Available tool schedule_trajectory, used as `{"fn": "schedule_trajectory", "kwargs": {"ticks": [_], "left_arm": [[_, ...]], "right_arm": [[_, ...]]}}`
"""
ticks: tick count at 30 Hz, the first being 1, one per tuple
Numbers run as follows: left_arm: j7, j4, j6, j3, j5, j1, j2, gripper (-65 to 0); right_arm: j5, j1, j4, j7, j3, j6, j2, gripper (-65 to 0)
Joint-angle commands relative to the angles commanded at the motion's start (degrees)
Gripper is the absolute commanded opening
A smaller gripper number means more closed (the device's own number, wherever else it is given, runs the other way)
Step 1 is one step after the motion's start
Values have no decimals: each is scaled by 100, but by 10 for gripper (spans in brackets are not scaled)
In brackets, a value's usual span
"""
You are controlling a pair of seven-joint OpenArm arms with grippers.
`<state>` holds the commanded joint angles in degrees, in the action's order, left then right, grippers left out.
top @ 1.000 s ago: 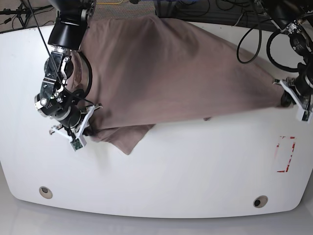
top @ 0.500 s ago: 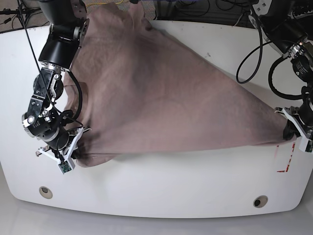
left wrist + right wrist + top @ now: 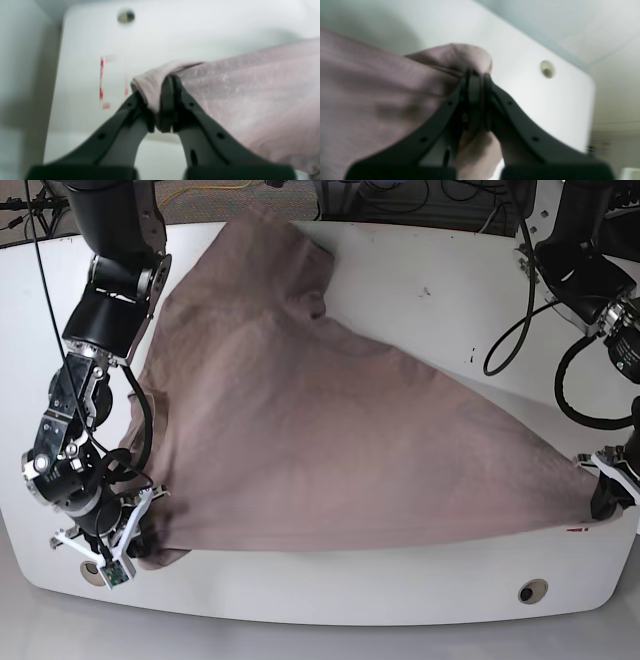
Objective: Fold the T-shirt properly
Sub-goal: 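Lift the shirt with both grippers and stretch it between them, then swing the held shirt edge over and lay it down flat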
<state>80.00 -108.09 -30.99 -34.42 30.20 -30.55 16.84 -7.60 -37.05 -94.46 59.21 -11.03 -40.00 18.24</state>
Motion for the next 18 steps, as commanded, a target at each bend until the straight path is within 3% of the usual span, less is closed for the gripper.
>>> {"fn": "schedule_trajectory", "kwargs": {"ticks": [10,18], "left_arm": [[0,18,0,563,-633,-1574,35,-650],[0,536,0,747,-941,-2945,132,-650]], "right_arm": [[0,-1451,18,149,844,0,440,-637],[-9,-2532,18,519,1011,0,563,-636]]}}
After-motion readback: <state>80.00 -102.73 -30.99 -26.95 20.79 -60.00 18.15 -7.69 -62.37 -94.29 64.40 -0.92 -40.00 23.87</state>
